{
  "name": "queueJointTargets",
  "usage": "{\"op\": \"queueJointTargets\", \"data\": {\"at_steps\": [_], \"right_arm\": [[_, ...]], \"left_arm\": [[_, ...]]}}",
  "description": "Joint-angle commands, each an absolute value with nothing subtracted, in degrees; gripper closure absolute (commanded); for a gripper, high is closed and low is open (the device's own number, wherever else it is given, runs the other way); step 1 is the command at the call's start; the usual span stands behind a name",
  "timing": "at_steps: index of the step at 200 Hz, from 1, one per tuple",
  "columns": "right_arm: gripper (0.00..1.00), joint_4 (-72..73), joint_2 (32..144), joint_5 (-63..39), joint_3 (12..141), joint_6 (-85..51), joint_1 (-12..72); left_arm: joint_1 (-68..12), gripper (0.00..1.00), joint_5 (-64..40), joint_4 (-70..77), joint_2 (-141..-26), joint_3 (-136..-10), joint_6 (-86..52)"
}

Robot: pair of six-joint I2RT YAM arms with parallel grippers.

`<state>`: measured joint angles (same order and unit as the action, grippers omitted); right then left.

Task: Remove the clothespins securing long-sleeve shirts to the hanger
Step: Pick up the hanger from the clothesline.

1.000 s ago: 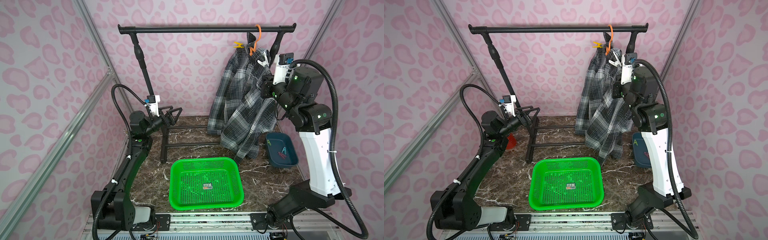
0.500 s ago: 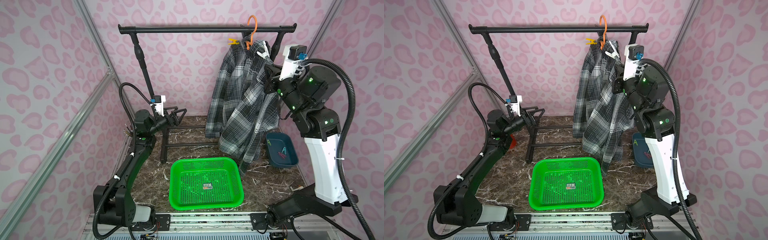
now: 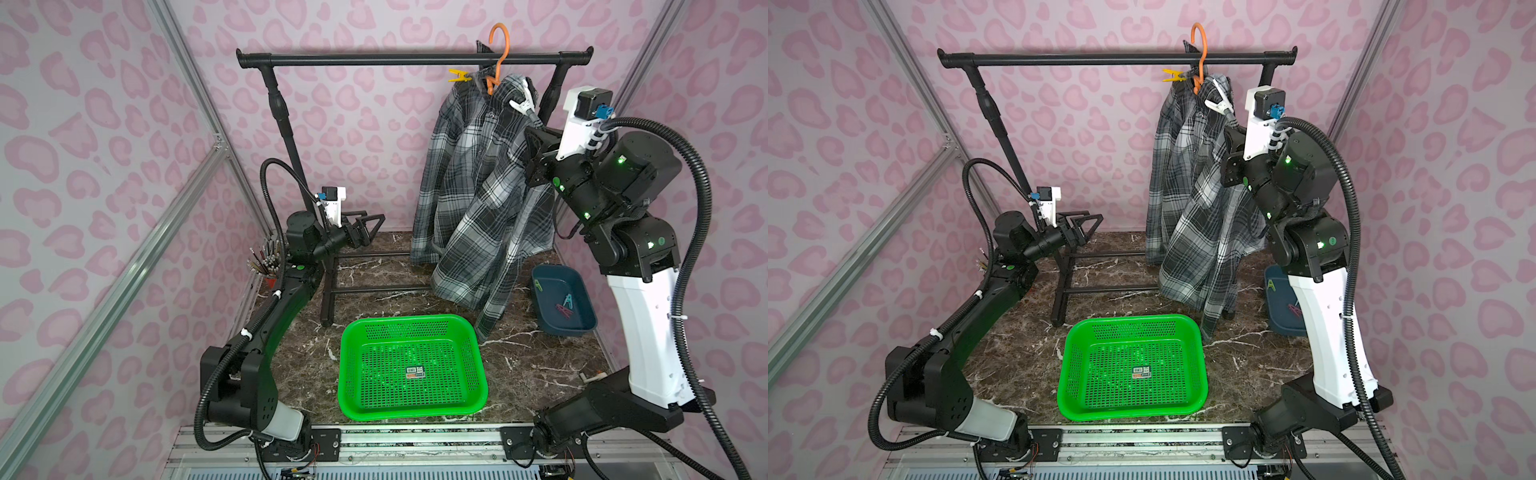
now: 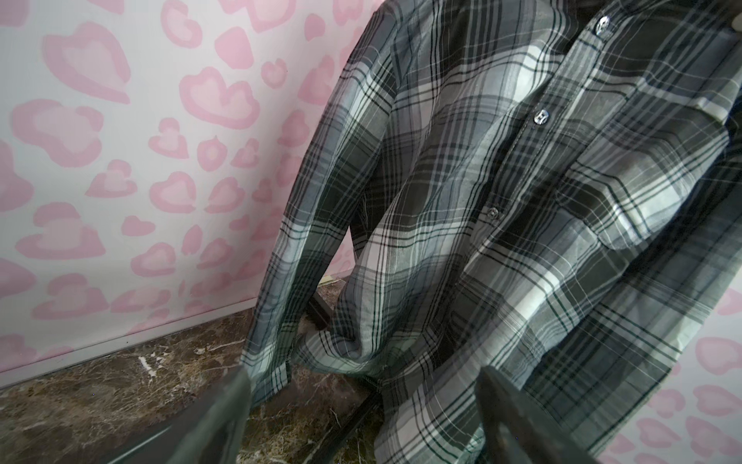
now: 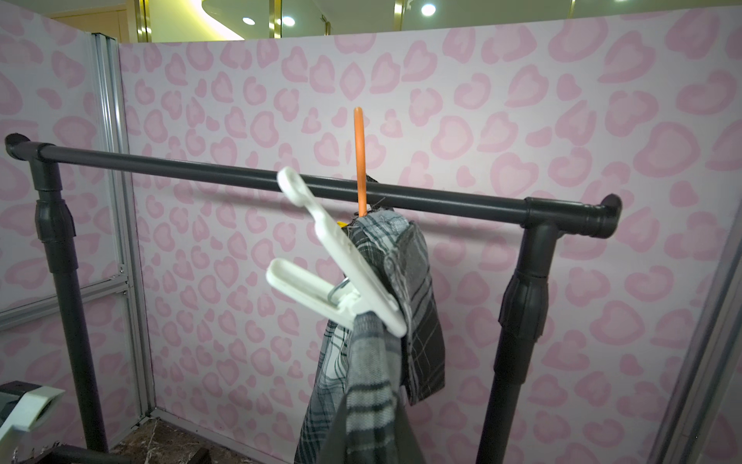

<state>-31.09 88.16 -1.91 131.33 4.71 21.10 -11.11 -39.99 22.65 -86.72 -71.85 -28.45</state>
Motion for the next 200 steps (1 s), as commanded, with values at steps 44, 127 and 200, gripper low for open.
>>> {"op": "queueJointTargets", "data": {"at_steps": [44,127,200], "right_arm": [[1.0,-27.2,84.8,-6.4,124.4,4.6,21.3],[1.0,-22.1,82.8,-6.9,122.7,6.3,22.3],[1.0,-22.0,84.2,-9.3,126.2,5.7,22.4]], "left_arm": [[-13.1,0.1,-39.4,26.9,-90.6,-75.8,-29.7],[-15.5,0.12,-37.5,27.0,-98.8,-82.3,-30.2],[-16.1,0.12,-35.0,27.0,-99.2,-82.7,-29.2]]}}
